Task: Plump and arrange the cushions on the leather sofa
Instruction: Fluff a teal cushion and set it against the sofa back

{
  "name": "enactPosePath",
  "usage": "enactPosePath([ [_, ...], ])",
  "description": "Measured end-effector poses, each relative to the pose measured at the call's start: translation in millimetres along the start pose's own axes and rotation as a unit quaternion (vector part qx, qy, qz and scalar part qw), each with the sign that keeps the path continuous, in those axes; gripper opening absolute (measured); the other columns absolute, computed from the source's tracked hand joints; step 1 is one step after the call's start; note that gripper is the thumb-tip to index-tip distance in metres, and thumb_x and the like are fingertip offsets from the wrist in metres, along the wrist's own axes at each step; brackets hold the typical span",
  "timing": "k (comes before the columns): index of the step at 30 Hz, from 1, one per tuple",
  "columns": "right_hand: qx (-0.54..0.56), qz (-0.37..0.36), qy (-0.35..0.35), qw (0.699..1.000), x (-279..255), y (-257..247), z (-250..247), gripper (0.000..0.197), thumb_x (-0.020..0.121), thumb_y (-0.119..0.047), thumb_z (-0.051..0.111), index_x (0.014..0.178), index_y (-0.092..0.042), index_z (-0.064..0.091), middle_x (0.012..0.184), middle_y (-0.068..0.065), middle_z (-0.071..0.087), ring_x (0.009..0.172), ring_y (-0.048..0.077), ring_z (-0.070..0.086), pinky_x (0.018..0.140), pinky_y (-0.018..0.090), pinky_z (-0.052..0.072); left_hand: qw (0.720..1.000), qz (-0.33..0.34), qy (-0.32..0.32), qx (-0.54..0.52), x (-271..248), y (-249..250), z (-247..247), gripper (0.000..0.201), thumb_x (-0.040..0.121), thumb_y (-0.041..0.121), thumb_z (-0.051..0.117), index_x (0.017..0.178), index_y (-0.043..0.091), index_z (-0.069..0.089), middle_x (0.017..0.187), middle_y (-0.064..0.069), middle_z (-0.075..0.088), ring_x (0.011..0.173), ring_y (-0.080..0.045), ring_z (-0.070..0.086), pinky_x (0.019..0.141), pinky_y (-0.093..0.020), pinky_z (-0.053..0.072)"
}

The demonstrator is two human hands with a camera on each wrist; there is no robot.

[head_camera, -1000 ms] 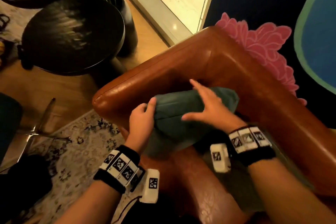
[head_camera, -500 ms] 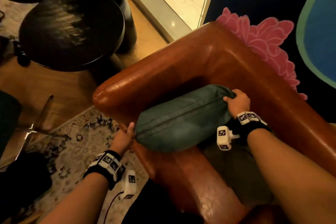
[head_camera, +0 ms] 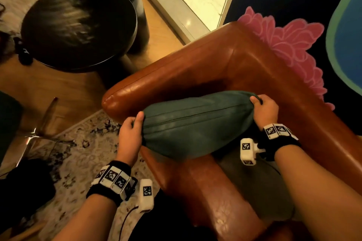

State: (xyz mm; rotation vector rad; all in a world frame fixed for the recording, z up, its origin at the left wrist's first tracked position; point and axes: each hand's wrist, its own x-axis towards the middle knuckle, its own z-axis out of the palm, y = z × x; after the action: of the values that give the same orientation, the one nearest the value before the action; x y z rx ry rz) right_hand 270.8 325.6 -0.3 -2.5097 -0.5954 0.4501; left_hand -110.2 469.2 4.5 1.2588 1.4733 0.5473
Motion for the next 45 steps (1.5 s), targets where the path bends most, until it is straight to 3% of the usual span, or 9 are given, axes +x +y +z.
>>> enactPosePath([
  [6,-0.079,-0.293,-0.279,0.911,-122.1,-102.7,6.3,0.118,0.066,-0.078,0.057,0.159,-0.029,0.003,0.167,-0.005,0.003,0.154,0.017,-0.002,0.122,0.038,0.008,0.977,0.08,-0.156,-0.125,-35.3,99.9,51.9,0.017,0.096,0.025,0.065,0.093,0.012,0.054,0.069,-0.005,0.053,0.054,-0.01,0.053,0.041,-0.026,0.045],
  [8,0.015,-0.308,-0.222,0.925,-150.3,-111.4,13.9,0.099,0.074,-0.054,0.061,0.157,-0.019,0.021,0.162,-0.001,0.028,0.15,0.015,0.024,0.121,0.03,0.022,0.972,0.134,-0.168,-0.097,-45.5,108.1,82.7,0.015,0.095,0.031,0.065,0.094,0.019,0.057,0.074,-0.001,0.055,0.063,-0.008,0.054,0.058,-0.033,0.049],
  [12,0.098,-0.093,-0.057,0.989,-105.9,-72.6,20.1,0.028,0.092,-0.016,0.063,0.12,-0.018,0.068,0.108,0.013,0.074,0.105,0.029,0.067,0.08,0.029,0.044,0.959,0.201,-0.195,0.041,-35.5,63.5,102.6,0.018,0.099,0.027,0.058,0.106,0.017,0.071,0.106,0.0,0.07,0.106,-0.015,0.062,0.099,-0.028,0.045],
  [17,0.108,0.086,0.021,0.99,-62.7,-20.6,10.9,0.026,0.096,-0.025,0.062,0.108,-0.003,0.067,0.11,0.023,0.068,0.108,0.04,0.061,0.09,0.039,0.044,0.952,0.143,-0.089,0.255,-20.6,-24.1,72.4,0.009,0.099,0.032,0.051,0.1,0.03,0.06,0.104,0.005,0.068,0.105,-0.022,0.061,0.092,-0.044,0.047],
  [23,0.094,0.092,0.027,0.991,-40.9,-14.1,11.9,0.026,0.097,-0.027,0.059,0.107,-0.004,0.066,0.11,0.023,0.067,0.108,0.042,0.06,0.09,0.041,0.045,0.982,0.033,-0.026,0.185,-12.3,-16.1,75.1,0.019,0.093,0.018,0.058,0.112,0.015,0.055,0.101,-0.005,0.066,0.099,-0.031,0.065,0.078,-0.032,0.044],
  [29,0.115,0.063,0.038,0.991,-38.3,-28.4,22.7,0.023,0.096,-0.028,0.06,0.101,-0.007,0.067,0.103,0.018,0.069,0.101,0.036,0.061,0.08,0.033,0.04,0.941,-0.013,-0.083,0.328,11.7,-23.4,80.1,0.068,0.084,0.038,0.075,0.135,0.006,0.044,0.136,-0.016,0.058,0.124,-0.037,0.057,0.101,-0.047,0.048],
  [34,0.1,0.039,0.029,0.994,-47.9,-27.8,25.3,0.021,0.096,-0.027,0.062,0.099,-0.006,0.066,0.1,0.017,0.07,0.097,0.033,0.062,0.075,0.027,0.034,0.917,-0.003,-0.111,0.384,22.8,-33.4,84.6,0.057,0.091,0.011,0.06,0.14,-0.002,0.034,0.136,-0.026,0.055,0.121,-0.045,0.057,0.099,-0.05,0.048],
  [40,0.084,0.044,0.035,0.995,-37.4,-15.2,10.9,0.024,0.097,-0.027,0.06,0.101,-0.005,0.067,0.102,0.019,0.069,0.099,0.036,0.061,0.075,0.029,0.035,0.989,-0.053,-0.134,0.033,25.2,-11.7,73.3,0.031,0.078,-0.007,0.065,0.104,0.008,0.059,0.091,-0.014,0.068,0.082,-0.028,0.065,0.077,-0.039,0.049],
  [45,0.114,0.05,0.056,0.991,-22.7,-6.2,8.0,0.028,0.095,-0.031,0.061,0.099,-0.005,0.067,0.097,0.015,0.069,0.098,0.036,0.064,0.077,0.034,0.042,0.921,-0.136,-0.044,-0.363,29.4,-10.8,23.9,0.043,0.076,-0.021,0.05,0.091,0.017,0.06,0.082,-0.002,0.065,0.077,-0.016,0.065,0.069,-0.026,0.054],
])
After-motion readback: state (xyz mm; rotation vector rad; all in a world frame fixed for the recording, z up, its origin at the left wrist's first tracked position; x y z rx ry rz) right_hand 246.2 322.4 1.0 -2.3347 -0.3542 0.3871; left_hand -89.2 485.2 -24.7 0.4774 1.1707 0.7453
